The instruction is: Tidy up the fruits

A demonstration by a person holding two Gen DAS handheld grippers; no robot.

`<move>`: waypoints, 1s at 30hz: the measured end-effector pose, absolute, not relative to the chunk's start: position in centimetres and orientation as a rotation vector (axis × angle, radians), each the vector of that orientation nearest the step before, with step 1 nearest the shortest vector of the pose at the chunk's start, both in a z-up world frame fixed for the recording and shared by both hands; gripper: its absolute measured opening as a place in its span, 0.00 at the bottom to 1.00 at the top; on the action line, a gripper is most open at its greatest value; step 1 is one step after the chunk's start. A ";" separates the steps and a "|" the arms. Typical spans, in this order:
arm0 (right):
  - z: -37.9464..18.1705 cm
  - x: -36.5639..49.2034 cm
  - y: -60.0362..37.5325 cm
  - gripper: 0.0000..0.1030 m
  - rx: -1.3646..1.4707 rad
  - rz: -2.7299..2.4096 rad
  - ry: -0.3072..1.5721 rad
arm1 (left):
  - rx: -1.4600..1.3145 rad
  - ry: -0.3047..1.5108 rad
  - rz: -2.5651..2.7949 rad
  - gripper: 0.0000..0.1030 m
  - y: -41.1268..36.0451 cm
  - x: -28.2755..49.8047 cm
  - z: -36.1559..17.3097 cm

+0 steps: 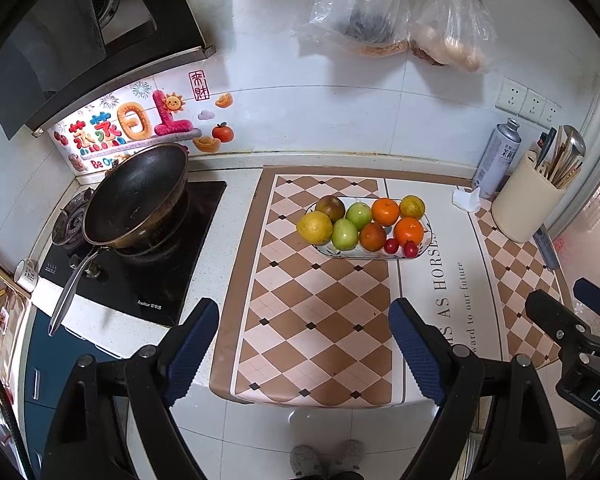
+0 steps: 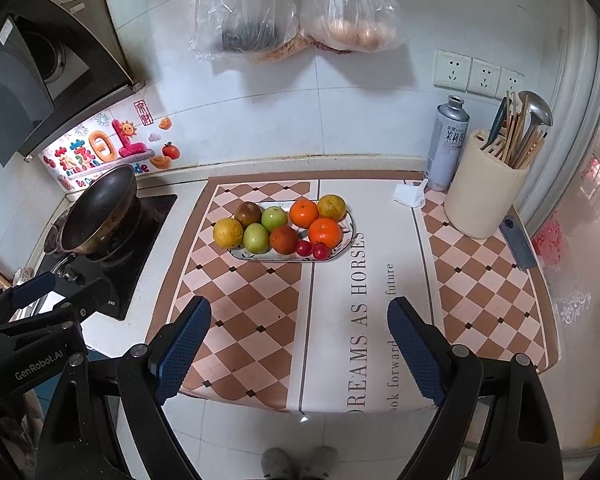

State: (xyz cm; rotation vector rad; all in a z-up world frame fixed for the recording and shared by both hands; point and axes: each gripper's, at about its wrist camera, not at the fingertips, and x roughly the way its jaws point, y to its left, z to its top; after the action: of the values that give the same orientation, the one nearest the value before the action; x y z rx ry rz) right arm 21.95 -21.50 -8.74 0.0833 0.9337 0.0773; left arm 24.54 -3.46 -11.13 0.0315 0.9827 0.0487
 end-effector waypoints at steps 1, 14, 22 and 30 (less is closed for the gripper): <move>-8.7 21.9 -21.5 0.89 0.084 0.077 0.933 | 0.033 0.982 0.051 0.84 -3.5 24.5 -11.1; -9.0 21.7 -22.1 0.95 0.085 0.070 0.942 | 0.041 0.984 0.050 0.99 -3.4 24.3 -11.7; -8.9 21.6 -22.3 0.95 0.081 0.066 0.941 | 0.042 0.969 0.050 0.99 -3.4 24.1 -11.2; -8.8 21.7 -22.4 0.95 0.079 0.064 0.937 | 0.046 0.969 0.055 0.99 -3.4 24.1 -11.1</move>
State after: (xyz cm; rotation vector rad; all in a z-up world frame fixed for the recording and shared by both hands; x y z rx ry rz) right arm 21.68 -22.36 -8.80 0.0794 0.9365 0.0645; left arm 24.05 -3.39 -11.10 0.0458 0.9694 0.0553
